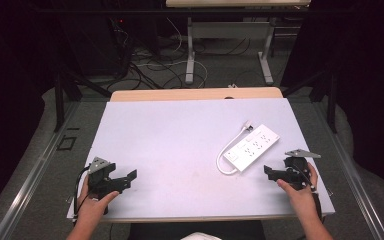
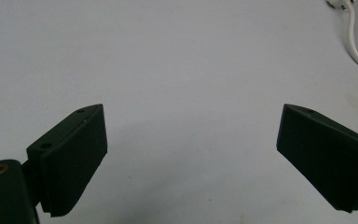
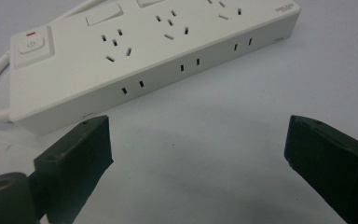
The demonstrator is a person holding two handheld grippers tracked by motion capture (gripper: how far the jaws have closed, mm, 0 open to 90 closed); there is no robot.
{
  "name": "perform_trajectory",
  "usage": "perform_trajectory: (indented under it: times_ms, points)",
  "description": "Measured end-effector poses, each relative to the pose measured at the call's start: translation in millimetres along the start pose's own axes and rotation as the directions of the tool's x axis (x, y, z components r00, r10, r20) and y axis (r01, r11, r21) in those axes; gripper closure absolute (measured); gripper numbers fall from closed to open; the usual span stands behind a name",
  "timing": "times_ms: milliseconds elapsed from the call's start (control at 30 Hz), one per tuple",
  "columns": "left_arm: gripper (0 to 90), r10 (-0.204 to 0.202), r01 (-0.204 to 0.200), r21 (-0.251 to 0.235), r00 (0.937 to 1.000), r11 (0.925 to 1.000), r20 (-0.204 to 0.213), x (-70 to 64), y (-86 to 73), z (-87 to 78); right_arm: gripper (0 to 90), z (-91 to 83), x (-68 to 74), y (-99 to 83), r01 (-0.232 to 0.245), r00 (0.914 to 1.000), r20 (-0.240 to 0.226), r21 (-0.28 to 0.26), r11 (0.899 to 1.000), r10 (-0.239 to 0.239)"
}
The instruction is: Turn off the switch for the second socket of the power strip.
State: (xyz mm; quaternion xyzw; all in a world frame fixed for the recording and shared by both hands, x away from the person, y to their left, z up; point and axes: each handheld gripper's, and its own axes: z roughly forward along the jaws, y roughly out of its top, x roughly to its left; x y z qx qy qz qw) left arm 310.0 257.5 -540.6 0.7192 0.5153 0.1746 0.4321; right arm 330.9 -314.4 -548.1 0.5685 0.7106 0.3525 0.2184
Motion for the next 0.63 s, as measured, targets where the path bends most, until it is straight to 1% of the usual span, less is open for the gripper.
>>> perform_trajectory:
  times_ms: [67,167,300,433,533,567,633]
  points:
    - [8.7,0.001,-0.001,0.0,1.0,1.0,0.0,0.0,0.0,0.0,7.1,1.1,-0.3,-0.8,-0.008,1.0,0.001,0.005,1.0,0.008]
    - [8.6,0.001,-0.001,0.0,1.0,1.0,0.0,0.1,0.1,-0.1,7.1,1.5,-2.6,-0.8,-0.001,1.0,0.008,0.006,1.0,0.001]
    - [8.7,0.001,-0.001,0.001,1.0,1.0,0.0,0.2,0.1,-0.1,7.1,2.9,-5.2,-1.2,-0.021,0.9996,0.017,0.013,1.0,0.02]
    - [8.6,0.0,0.0,0.0,1.0,1.0,-0.001,0.3,0.2,-0.2,7.2,3.9,-7.1,-2.2,-0.028,0.9995,0.017,0.023,0.999,0.028]
    - [8.6,0.0,0.0,0.0,1.0,1.0,-0.001,0.3,0.2,-0.1,7.1,4.2,-6.0,-2.4,-0.032,0.9993,0.02,0.026,0.999,0.032]
    - [8.7,0.001,-0.001,0.001,1.0,1.0,-0.001,0.5,0.2,-0.2,7.1,4.2,-5.6,-2.4,-0.032,0.9993,0.019,0.028,0.999,0.032]
    - [8.7,0.003,-0.003,0.002,1.0,1.0,-0.001,0.5,0.3,-0.2,7.2,4.5,-5.9,-2.3,-0.018,0.9997,0.018,0.024,1.0,0.018]
